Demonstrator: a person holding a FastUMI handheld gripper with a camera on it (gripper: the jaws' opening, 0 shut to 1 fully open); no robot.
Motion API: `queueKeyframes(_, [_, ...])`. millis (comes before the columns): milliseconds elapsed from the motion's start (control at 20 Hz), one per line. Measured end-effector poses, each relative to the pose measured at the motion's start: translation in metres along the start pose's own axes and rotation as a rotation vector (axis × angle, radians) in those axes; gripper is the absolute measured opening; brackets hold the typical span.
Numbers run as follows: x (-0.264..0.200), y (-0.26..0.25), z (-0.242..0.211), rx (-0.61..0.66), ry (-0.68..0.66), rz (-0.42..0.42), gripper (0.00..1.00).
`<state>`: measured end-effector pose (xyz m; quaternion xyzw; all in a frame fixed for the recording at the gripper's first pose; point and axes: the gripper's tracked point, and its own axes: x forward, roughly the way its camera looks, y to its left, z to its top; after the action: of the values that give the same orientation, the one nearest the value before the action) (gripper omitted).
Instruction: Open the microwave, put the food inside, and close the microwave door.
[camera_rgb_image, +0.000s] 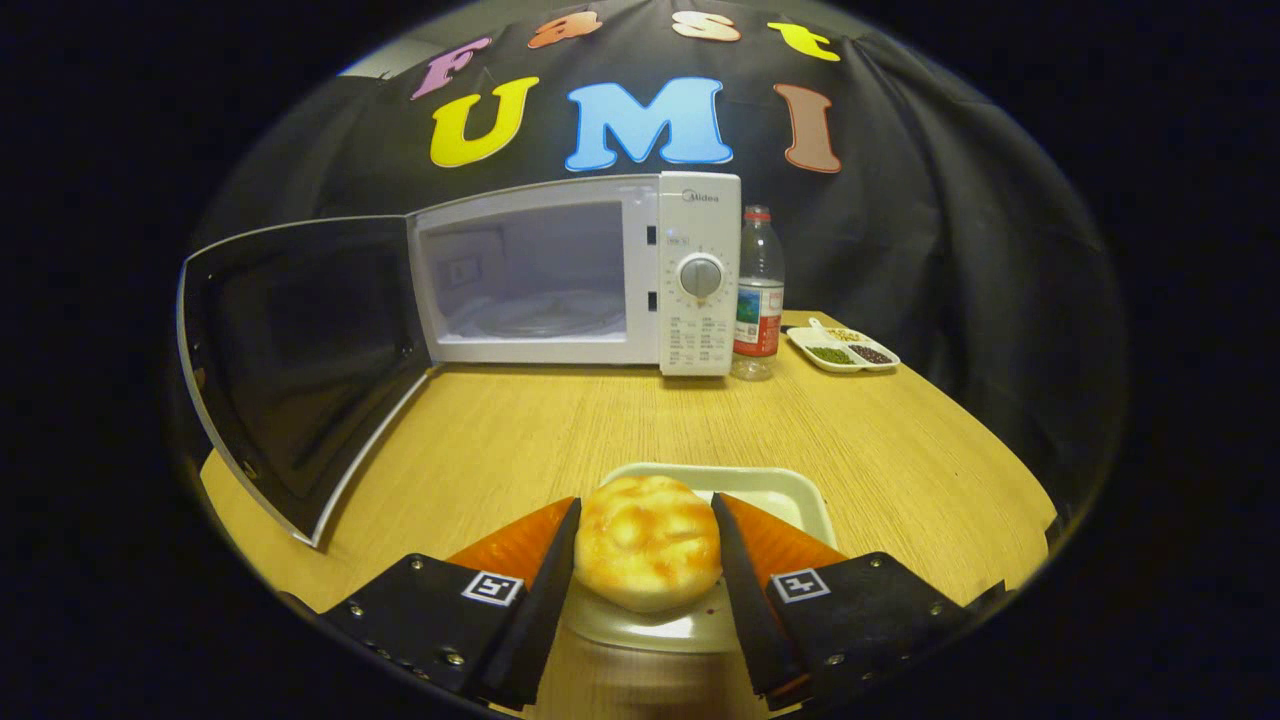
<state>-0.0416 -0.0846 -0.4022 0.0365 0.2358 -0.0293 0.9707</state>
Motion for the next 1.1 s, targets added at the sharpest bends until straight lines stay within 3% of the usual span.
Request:
queueKeyframes(250, [0.003, 0.055, 0.051, 0.083, -0.069, 0.128, 0.75])
queueKeyframes(450, [0.023, 0.086, 0.082, 0.148, -0.100, 0.164, 0.75])
queueKeyframes(1100, [0.137, 0.146, 0.146, 0.240, -0.166, 0.093, 0.75])
